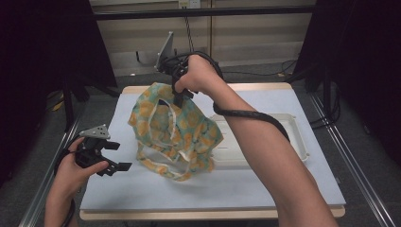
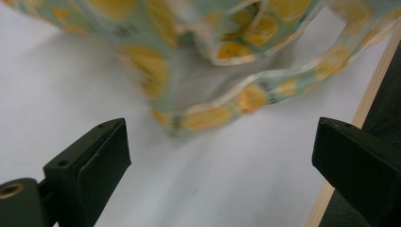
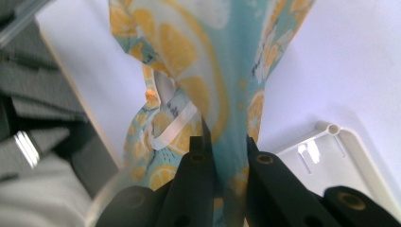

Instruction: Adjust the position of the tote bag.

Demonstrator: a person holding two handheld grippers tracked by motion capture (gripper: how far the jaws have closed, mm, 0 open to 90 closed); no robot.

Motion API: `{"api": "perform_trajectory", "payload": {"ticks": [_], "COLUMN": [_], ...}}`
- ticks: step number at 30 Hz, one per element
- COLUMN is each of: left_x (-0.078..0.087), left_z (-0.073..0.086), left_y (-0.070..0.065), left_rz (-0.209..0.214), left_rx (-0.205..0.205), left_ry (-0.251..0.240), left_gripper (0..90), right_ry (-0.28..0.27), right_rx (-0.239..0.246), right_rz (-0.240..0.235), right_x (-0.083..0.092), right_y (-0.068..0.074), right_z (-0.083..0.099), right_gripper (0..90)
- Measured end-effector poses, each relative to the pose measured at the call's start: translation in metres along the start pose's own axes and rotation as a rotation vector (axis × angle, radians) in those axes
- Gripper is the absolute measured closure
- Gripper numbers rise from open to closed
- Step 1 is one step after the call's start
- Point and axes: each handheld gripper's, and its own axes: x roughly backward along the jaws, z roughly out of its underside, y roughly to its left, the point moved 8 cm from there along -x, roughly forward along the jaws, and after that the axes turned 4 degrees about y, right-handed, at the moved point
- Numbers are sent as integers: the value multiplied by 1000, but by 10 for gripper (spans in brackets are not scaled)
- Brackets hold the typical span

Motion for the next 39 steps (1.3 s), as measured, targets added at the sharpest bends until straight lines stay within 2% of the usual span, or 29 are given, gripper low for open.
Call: {"api": "perform_trajectory", "payload": {"ticks": [1,3,4,5,6,7,8,11,12,13,14,15,17,18,19,22,25,26,27,28,31,32,35,36,38,39], "left_x": [0,-1,-1,-2,-2,-3,-3,-3,-2,-2,-2,-2,-2,-2,-2,-3,-4,-4,-4,-4,-4,-4,-4,-4,-4,-4], "left_z": [0,-1,-1,-1,-1,-1,-1,-2,-2,-2,-2,-2,-2,-2,-2,-2,-2,-2,-3,-3,-3,-2,-2,-1,-1,-1], "left_y": [0,1,0,0,0,0,0,-1,-1,-1,-1,-1,-2,-2,-2,-3,-3,-3,-3,-3,-3,-3,-2,-2,-2,-2], "left_rz": [0,-2,1,1,0,0,0,0,-3,1,-2,-2,-2,-2,1,-1,-2,-1,-1,-1,-3,-3,-5,-6,-4,-2], "left_rx": [-2,-9,-6,-5,-6,-9,-9,-8,-13,-12,-12,-11,-11,-15,-14,-14,-21,-19,-15,-18,-19,-19,-13,-14,-16,-11], "left_ry": [-2,0,-3,-8,-3,-3,-3,-4,3,-2,-1,0,1,4,-3,4,12,10,10,9,7,5,5,8,8,7], "left_gripper": [48,49,49,49,49,49,49,49,49,49,49,49,49,49,49,49,50,50,50,50,50,50,50,50,50,50], "right_ry": [14,31,42,50,50,24,24,11,11,7,7,-16,-21,-27,-25,-18,-46,-49,-49,-52,-57,-59,-51,-54,-55,-49], "right_rx": [17,82,99,112,112,114,114,67,67,25,25,-51,-59,-121,-130,-136,-150,-139,-139,-83,-36,-2,25,64,68,132], "right_rz": [4,16,7,20,20,-15,-15,47,47,43,43,21,27,26,13,20,24,28,28,37,47,30,9,7,5,-14], "right_x": [0,-4,-7,-17,-17,-21,-21,-21,-21,-24,-24,-25,-26,-26,-27,-28,-27,-25,-25,-24,-24,-24,-22,-20,-18,-15], "right_y": [0,0,1,-1,-1,4,4,6,6,7,7,6,5,3,4,4,3,2,2,2,2,4,7,8,9,13], "right_z": [0,0,1,1,1,-2,-2,-5,-5,-4,-4,-3,-2,-1,0,2,1,2,2,3,3,3,1,-3,-4,-8], "right_gripper": [900,900,900,900,900,900,900,877,877,790,790,778,762,739,748,770,824,873,873,900,900,900,900,900,900,900]}}
